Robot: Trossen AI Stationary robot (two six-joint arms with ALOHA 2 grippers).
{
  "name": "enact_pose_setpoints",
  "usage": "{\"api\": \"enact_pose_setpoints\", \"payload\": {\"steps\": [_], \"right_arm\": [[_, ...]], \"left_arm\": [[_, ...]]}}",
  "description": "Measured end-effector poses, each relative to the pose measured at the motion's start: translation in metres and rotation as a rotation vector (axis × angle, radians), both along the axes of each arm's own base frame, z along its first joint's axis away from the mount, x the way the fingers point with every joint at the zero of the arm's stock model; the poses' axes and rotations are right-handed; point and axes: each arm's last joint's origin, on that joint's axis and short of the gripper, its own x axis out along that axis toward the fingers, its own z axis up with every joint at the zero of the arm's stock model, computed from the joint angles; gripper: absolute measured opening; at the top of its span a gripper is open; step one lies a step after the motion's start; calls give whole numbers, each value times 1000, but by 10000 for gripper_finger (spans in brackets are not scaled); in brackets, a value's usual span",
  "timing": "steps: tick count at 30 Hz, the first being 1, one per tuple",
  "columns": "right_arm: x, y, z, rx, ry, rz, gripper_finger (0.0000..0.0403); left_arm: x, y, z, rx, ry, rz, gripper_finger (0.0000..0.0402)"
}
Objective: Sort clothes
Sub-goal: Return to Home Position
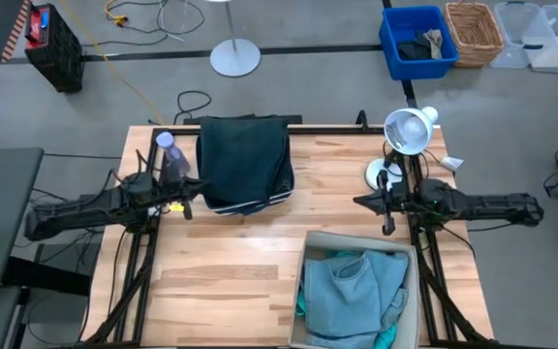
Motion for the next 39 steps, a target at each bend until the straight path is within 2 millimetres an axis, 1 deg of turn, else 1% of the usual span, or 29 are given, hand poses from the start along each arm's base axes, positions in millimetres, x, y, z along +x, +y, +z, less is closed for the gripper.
{"api": "enact_pose_setpoints", "payload": {"steps": [3,6,8,10,13,17,21,24,26,29,31,32,35,39], "right_arm": [[-6,1,-3,1,14,11,0],[-15,1,1,-7,-38,23,0],[-15,1,2,-13,-42,25,0],[-15,2,-3,-11,-10,35,0],[-13,2,-7,6,-17,39,0],[-10,2,-16,31,-37,43,0],[-11,3,-13,37,-66,55,0],[-11,4,-12,27,-77,63,0],[-11,4,-13,56,-64,65,1],[-10,4,-16,140,-37,73,9],[-10,4,-18,197,-17,79,17],[-10,5,-18,217,-14,83,20],[-10,6,-18,235,-11,95,30],[-10,6,-20,237,2,94,35]], "left_arm": [[-7,-2,-1,-4,-7,-17,0],[-13,-4,1,-10,-39,-34,0],[-17,-5,0,-24,-43,-55,0],[-20,-7,-2,-43,-41,-68,0],[-24,-8,-2,-42,-52,-76,0],[-23,-8,-2,-36,-51,-83,0],[-19,-8,-7,-36,-83,-117,0],[-15,-8,-16,-44,-103,-135,0],[-12,-7,-24,-57,-116,-133,0],[-8,-6,-29,-44,-189,-144,0],[-6,-6,-34,-37,-206,-147,0],[-6,-6,-32,-29,-223,-147,0],[-6,-6,-34,-10,-202,-137,0],[-6,-4,-37,-54,-188,-94,0]]}}
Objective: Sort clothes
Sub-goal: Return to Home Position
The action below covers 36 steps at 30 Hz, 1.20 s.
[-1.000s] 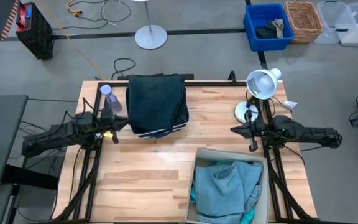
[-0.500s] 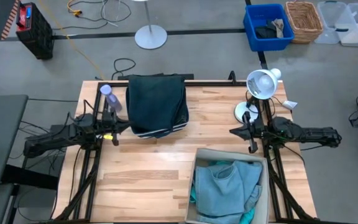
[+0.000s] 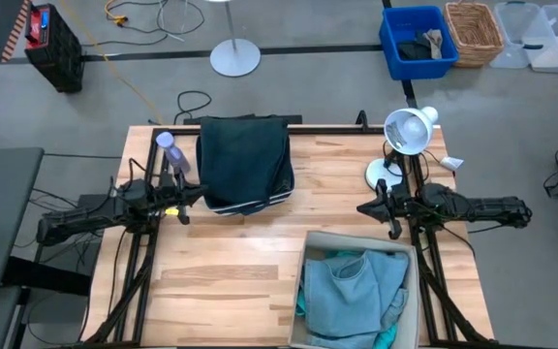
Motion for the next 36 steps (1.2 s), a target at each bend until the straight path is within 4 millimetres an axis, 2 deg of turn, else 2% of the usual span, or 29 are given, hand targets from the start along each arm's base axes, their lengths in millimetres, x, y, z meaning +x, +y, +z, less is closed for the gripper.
{"api": "enact_pose_setpoints", "payload": {"steps": [4,9,15,19,36], "right_arm": [[0,0,0,0,2,0,34],[0,0,-1,0,4,-1,33],[0,0,-1,0,7,-1,34],[0,0,-1,0,7,-1,33],[0,0,-2,0,11,-1,33]], "left_arm": [[2,-2,-3,-105,3,-86,1],[3,-2,-4,-209,-9,-87,10],[3,-2,-5,2,51,-80,9],[3,-2,-5,77,72,-78,9],[3,-2,-5,59,68,-79,9]]}}
